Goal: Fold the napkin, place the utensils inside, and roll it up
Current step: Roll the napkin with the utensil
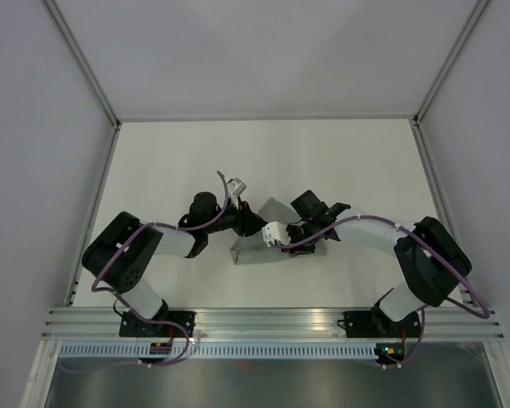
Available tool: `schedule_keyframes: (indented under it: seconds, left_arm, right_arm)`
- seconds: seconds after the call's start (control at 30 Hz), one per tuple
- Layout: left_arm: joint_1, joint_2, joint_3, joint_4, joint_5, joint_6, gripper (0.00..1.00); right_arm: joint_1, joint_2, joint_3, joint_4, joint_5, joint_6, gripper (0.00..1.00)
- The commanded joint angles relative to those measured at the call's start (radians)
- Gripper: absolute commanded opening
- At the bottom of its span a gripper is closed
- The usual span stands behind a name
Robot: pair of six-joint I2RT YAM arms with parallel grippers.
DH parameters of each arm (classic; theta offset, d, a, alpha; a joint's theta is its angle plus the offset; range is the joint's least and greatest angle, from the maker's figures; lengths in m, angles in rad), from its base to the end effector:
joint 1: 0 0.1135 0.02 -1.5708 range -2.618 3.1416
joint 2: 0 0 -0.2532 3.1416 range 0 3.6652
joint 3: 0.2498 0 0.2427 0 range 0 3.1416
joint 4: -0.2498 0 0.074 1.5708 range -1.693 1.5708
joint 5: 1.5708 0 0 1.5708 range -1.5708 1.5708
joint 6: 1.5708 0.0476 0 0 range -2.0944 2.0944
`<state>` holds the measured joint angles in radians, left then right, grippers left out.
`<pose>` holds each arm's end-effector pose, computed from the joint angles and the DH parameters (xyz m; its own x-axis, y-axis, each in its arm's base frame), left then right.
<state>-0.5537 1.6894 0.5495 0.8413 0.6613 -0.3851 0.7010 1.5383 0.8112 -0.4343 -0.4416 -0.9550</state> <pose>0.2477 -0.1875 0.1435 -0.5753 0.0071 -0.8179 0.7533 0.3942 -0.5265 0.1962 0.1922 0.1477 0.1772 -0.8162 -0.5500 -0.9842 -0.1473 -0.0985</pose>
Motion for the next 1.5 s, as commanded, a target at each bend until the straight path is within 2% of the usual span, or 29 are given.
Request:
schedule_keyframes:
  seconds: [0.0,0.17,0.3,0.47,0.57,0.73,0.87,0.9,1.0,1.07,1.3,1.47]
  left_arm:
    - [0.021,-0.131,-0.08,0.16,-0.276,0.012,0.46]
    - [0.018,-0.243,-0.161,0.206,-0.38,0.041,0.45]
    - [0.015,-0.333,-0.294,0.294,-0.557,0.032,0.45]
    - [0.006,-0.465,-0.391,0.373,-0.637,0.022,0.45]
    - [-0.031,-0.537,-0.424,0.351,-0.658,0.08,0.44]
    - [-0.17,-0.579,-0.45,0.314,-0.746,0.259,0.44]
    - [-0.326,-0.548,-0.435,0.28,-0.846,0.446,0.44]
    - [-0.386,-0.516,-0.425,0.274,-0.861,0.471,0.45]
    - [-0.475,-0.438,-0.401,0.263,-0.894,0.541,0.47]
    - [-0.511,-0.395,-0.373,0.257,-0.891,0.598,0.5]
    - [-0.652,-0.176,-0.203,0.078,-0.85,0.778,0.54]
    - [-0.67,-0.074,-0.123,0.009,-0.831,0.851,0.56]
  right_arm:
    - [-0.027,0.136,0.018,-0.246,-0.062,-0.043,0.01]
    - [-0.078,0.279,0.17,-0.368,-0.121,-0.079,0.01]
    - [-0.12,0.425,0.301,-0.5,-0.158,-0.105,0.01]
    - [-0.159,0.56,0.48,-0.606,-0.171,-0.108,0.02]
    - [-0.167,0.641,0.574,-0.665,-0.164,-0.081,0.02]
    - [-0.166,0.741,0.701,-0.722,-0.151,-0.044,0.02]
    - [-0.167,0.799,0.766,-0.747,-0.137,-0.013,0.02]
    - [-0.167,0.806,0.784,-0.75,-0.132,-0.004,0.02]
    - [-0.169,0.826,0.809,-0.751,-0.131,0.007,0.02]
    - [-0.169,0.836,0.816,-0.747,-0.12,0.016,0.02]
    - [-0.175,0.853,0.835,-0.741,-0.109,0.033,0.02]
    - [-0.184,0.859,0.836,-0.735,-0.105,0.036,0.02]
